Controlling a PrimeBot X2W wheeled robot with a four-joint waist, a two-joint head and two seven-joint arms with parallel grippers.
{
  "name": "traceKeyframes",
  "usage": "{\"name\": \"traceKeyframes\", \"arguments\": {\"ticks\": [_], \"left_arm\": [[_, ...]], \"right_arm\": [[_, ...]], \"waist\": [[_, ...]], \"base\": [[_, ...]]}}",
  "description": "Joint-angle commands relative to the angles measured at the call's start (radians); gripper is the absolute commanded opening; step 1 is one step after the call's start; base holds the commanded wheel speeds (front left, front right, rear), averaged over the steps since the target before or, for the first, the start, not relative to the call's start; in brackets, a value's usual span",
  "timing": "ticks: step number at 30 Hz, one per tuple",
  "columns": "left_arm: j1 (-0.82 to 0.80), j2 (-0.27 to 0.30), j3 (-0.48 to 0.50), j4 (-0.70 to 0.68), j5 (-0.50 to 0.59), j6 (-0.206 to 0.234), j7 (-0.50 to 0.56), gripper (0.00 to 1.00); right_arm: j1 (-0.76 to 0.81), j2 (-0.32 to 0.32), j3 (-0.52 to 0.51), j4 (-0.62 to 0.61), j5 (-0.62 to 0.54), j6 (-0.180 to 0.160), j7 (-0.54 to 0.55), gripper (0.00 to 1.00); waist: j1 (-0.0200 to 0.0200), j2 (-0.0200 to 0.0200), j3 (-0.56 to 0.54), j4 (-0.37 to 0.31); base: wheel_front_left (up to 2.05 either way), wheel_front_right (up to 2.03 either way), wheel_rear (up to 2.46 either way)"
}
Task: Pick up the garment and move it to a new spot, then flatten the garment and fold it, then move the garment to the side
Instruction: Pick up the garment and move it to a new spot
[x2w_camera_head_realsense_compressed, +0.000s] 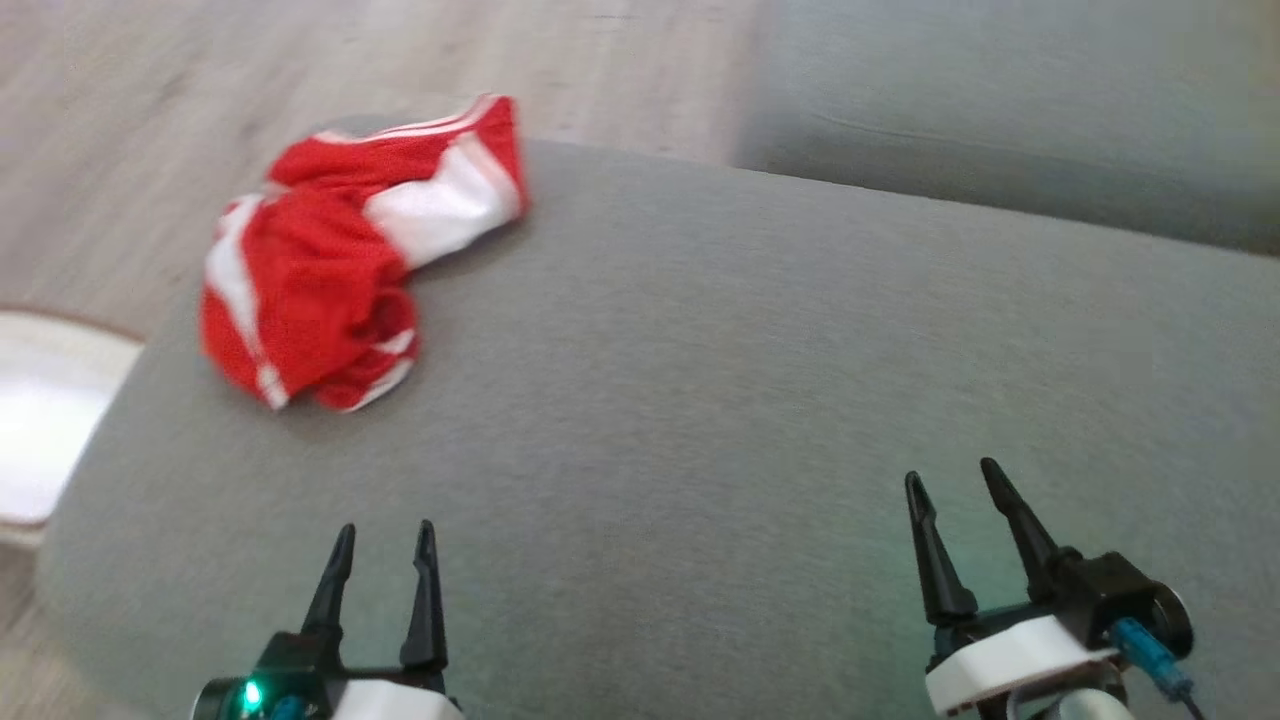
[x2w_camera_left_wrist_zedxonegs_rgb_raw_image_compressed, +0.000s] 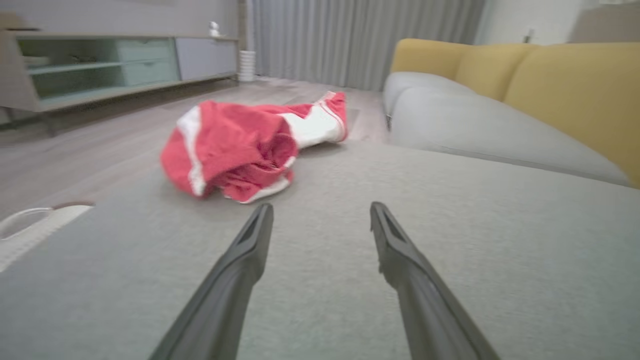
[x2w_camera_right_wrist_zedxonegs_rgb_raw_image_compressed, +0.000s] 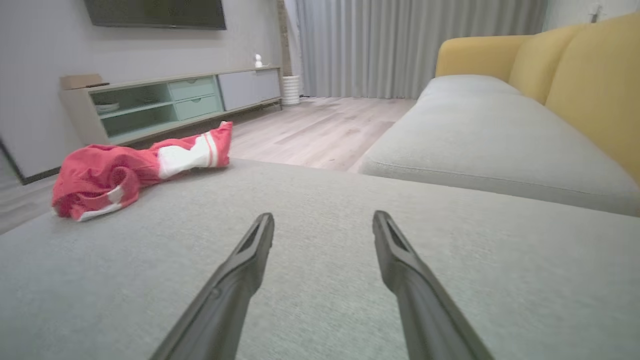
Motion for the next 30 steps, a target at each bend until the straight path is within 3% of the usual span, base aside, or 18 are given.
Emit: {"name": "traceKeyframes", "arguments": {"ticks": [1, 9, 17, 20, 24, 30], "left_arm": [[-0.039, 0.008, 0.033, -0.036, -0.006, 0.007, -0.011, 1.0], [-0.023, 0.011, 0.052, -0.046, -0.021, 0.004, -0.011, 1.0], [-0.009, 0.02, 0.073, -0.061, -0.02, 0.008, -0.011, 1.0], [-0.023, 0.034, 0.12, -0.168, -0.017, 0.017, -0.011, 1.0], [-0.06, 0.097, 0.196, -0.294, -0.006, 0.02, -0.011, 1.0], [-0.296, 0.267, 0.283, -0.359, -0.022, -0.017, 0.1, 1.0]], "right_arm": [[-0.032, -0.008, 0.029, -0.035, 0.009, -0.001, -0.011, 1.0], [-0.036, -0.008, 0.051, -0.024, 0.017, -0.001, -0.011, 1.0], [-0.044, -0.008, 0.053, -0.026, 0.016, -0.001, -0.011, 1.0], [-0.047, -0.008, 0.029, -0.047, 0.001, -0.001, -0.011, 1.0], [-0.06, -0.008, 0.002, -0.068, -0.04, -0.001, -0.011, 1.0], [-0.104, -0.008, -0.014, -0.084, -0.096, -0.001, -0.011, 1.0]], "waist": [[0.0, -0.0001, -0.008, 0.104], [0.0, -0.0001, -0.007, 0.22], [0.0, -0.0001, 0.005, 0.229], [0.0, -0.0001, 0.029, 0.21], [0.0, -0.0001, 0.07, 0.181], [0.0, -0.0001, 0.146, 0.136]], "base": [[0.0, 0.0, 0.0], [0.0, 0.0, 0.0], [0.0, 0.0, 0.0], [0.0, 0.0, 0.0], [0.0, 0.0, 0.0], [0.0, 0.0, 0.0]]}}
